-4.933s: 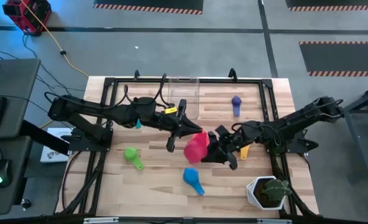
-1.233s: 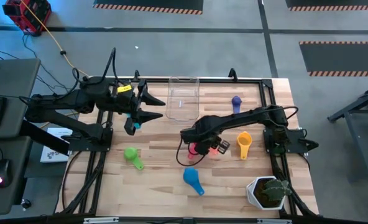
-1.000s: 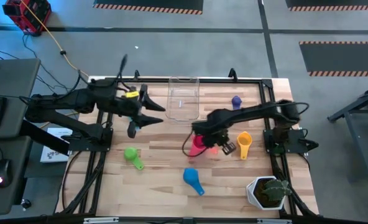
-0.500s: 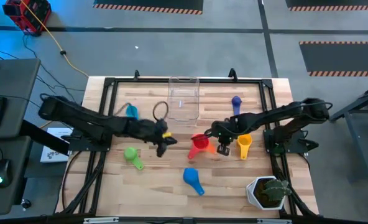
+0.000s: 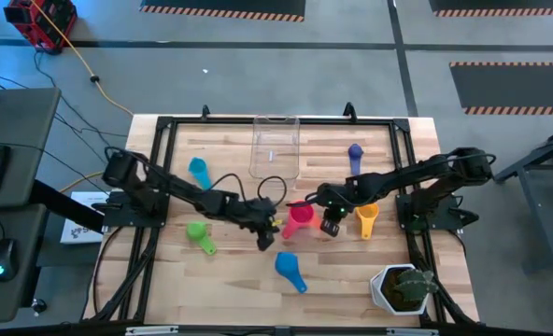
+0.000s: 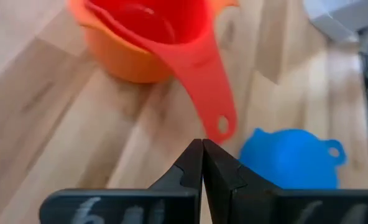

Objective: Nest measuring cups in basket
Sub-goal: Stack the red measuring cup on top of the orange measuring cup

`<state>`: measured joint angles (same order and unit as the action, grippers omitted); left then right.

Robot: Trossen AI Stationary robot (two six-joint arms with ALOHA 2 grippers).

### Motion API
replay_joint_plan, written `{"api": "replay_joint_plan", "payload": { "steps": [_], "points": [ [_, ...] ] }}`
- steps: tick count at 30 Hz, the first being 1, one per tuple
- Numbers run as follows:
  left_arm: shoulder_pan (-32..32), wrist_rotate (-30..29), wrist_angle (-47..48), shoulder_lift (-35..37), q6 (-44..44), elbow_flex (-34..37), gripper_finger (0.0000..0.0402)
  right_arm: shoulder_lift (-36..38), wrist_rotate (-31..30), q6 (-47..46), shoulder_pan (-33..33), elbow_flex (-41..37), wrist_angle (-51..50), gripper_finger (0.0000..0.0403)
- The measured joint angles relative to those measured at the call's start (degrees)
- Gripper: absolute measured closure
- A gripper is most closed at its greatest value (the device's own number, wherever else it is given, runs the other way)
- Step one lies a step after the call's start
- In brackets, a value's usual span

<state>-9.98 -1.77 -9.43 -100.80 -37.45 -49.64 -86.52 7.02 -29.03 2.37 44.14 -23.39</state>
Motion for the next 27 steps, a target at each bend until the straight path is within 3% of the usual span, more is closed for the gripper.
{"api": "replay_joint_plan", "payload": {
  "steps": [6, 16, 27],
  "points": [
    [0.0, -5.1, -0.4, -2.6, -1.2, -2.2, 0.0401, 0.0, 0.1, -1.6, 1.4, 0.0, 1.7, 0.0403],
    [-0.7, -2.5, -0.8, -9.8, -2.0, -9.5, 0.0401, 0.0, -0.1, -7.4, 3.5, 0.0, 4.5, 0.0403],
    [-0.5, -3.1, -1.4, -10.1, -2.0, -12.6, 0.0401, 0.0, -1.7, -14.7, 7.6, 0.0, 9.6, 0.0403]
  ]
}}
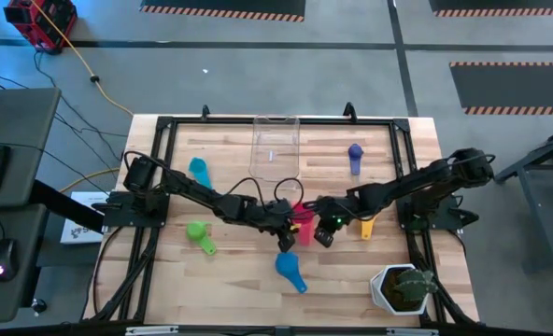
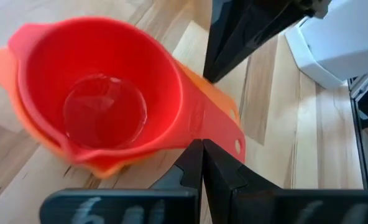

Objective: Nest measuring cups in basket
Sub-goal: Stack the red measuring cup on top of the orange measuring cup

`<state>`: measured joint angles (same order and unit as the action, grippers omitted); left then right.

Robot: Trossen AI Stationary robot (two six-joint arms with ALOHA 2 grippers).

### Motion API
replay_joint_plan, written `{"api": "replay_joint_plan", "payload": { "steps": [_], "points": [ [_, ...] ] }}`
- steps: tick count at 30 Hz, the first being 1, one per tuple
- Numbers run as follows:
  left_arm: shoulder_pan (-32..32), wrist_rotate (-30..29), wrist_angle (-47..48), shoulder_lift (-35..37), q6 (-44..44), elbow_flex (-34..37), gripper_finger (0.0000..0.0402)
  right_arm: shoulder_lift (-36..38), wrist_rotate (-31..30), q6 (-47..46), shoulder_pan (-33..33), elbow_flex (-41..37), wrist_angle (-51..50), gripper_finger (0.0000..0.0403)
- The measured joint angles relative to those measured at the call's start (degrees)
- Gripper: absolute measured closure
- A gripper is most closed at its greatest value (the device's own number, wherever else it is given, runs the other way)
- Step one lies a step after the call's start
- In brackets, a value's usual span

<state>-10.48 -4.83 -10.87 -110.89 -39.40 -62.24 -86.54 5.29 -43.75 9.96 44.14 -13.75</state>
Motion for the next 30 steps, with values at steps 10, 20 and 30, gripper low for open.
{"api": "replay_joint_plan", "payload": {
  "steps": [10, 20, 30],
  "points": [
    [0.4, 2.0, 0.4, 0.9, 1.7, 0.1, 0.0401, 0.6, -0.7, -1.4, 0.5, 0.0, 4.4, 0.0403],
    [0.6, 1.5, 10.3, 7.6, 9.5, 0.2, 0.0401, 5.8, -5.5, -1.2, 0.5, 0.1, -6.5, 0.0403],
    [-1.0, 6.6, -1.4, -3.5, 5.1, -0.5, 0.0401, 0.1, -2.4, -3.9, 0.8, -0.1, -2.5, 0.0403]
  ]
}}
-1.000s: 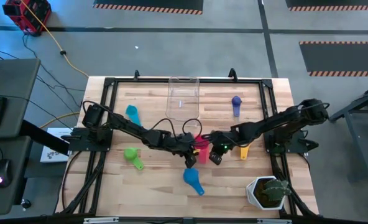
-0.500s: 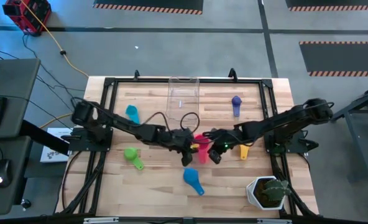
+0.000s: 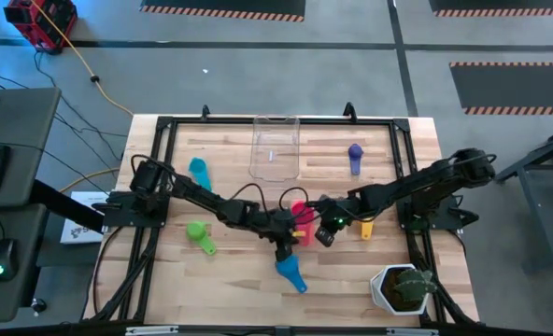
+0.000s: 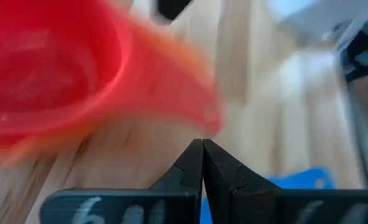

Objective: Nest measuring cups in basket
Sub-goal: Stack the red measuring cup on top of the orange measuring cup

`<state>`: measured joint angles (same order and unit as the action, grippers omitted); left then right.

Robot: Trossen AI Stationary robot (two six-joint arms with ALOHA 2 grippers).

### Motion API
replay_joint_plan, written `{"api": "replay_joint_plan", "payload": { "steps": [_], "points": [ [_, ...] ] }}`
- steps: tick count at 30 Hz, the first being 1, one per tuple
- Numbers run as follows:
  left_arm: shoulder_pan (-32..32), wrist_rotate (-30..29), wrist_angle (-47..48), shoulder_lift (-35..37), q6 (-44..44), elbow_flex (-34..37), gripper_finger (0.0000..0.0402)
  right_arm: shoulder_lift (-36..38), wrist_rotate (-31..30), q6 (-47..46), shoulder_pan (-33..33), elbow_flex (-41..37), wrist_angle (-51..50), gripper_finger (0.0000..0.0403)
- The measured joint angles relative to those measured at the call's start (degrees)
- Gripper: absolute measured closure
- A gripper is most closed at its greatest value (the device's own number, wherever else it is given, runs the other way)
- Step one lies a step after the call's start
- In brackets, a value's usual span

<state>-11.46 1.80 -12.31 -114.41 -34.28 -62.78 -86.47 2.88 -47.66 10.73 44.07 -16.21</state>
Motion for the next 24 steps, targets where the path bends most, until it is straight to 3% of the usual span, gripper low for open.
{"api": "replay_joint_plan", "payload": {
  "steps": [19, 24],
  "points": [
    [1.3, -0.8, -4.0, -0.9, 1.5, -0.2, 0.0401, -3.0, 0.9, -3.5, 0.7, 0.2, 8.8, 0.0403],
    [1.5, 2.9, -1.9, -0.2, 2.6, -0.2, 0.0401, -1.8, 1.0, -2.1, 0.5, 0.2, 5.7, 0.0403]
  ]
}}
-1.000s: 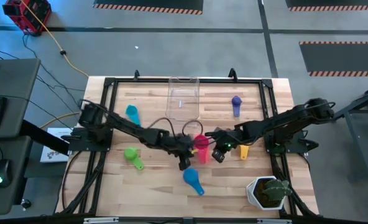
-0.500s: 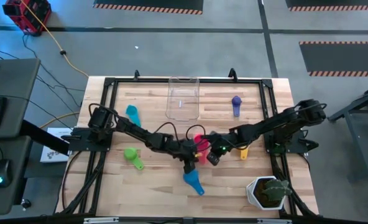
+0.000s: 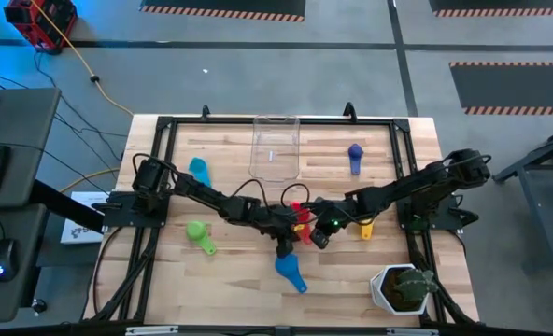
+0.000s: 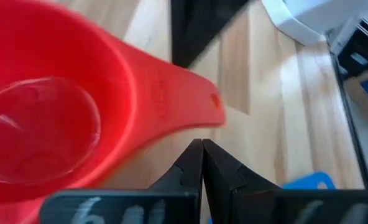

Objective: Nest measuring cups in basket
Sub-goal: Stack the red measuring cup on top of the orange measuring cup, then stack the blue measuring cup on top of the red measuring cup

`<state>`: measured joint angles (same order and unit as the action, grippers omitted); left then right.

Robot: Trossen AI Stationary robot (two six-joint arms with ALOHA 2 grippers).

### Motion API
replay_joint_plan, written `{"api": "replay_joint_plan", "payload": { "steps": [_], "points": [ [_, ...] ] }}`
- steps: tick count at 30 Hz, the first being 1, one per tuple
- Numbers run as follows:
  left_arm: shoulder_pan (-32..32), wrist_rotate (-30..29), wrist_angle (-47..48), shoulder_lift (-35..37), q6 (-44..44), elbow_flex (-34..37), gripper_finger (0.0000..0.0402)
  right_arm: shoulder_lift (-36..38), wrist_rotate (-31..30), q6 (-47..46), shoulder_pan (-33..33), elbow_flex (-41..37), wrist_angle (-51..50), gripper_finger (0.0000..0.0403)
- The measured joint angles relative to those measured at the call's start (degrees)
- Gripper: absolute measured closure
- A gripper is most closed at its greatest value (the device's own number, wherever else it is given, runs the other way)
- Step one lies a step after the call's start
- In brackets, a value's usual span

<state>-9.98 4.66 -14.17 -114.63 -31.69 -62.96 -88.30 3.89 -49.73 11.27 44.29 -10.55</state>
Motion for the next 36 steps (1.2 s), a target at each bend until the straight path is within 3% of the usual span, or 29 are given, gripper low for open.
{"api": "replay_joint_plan", "payload": {
  "steps": [10, 15, 21, 24, 28, 33, 36],
  "points": [
    [0.6, 3.7, 16.3, 8.6, 7.3, -0.1, 0.0401, 7.0, -0.2, 4.0, -1.1, 0.0, -9.3, 0.0403],
    [0.8, 3.6, 22.4, 18.7, 10.3, 3.7, 0.0401, 8.2, 5.7, 4.8, -0.9, 0.0, -8.8, 0.0403],
    [0.9, -1.5, 18.6, 33.7, 6.4, 13.3, 0.0401, 7.4, 9.7, 0.7, 3.8, -0.2, -1.9, 0.0387],
    [0.4, -6.1, 15.9, 40.1, 1.8, 18.1, 0.0401, 6.8, 9.0, -1.0, 6.8, -0.2, 3.5, 0.0348],
    [-0.4, -11.7, 10.5, 45.0, -2.8, 22.3, 0.0401, 6.8, 7.1, 0.9, 9.6, -0.2, 7.4, 0.0267],
    [-0.7, -15.3, 6.0, 45.7, -6.7, 23.6, 0.0401, 4.9, 10.7, 11.8, 12.2, -0.1, 11.1, 0.0159],
    [-0.5, -16.1, 4.5, 45.3, -9.0, 23.6, 0.0401, 2.0, 9.4, 21.7, 14.9, 2.1, 11.3, 0.0124]
  ]
}}
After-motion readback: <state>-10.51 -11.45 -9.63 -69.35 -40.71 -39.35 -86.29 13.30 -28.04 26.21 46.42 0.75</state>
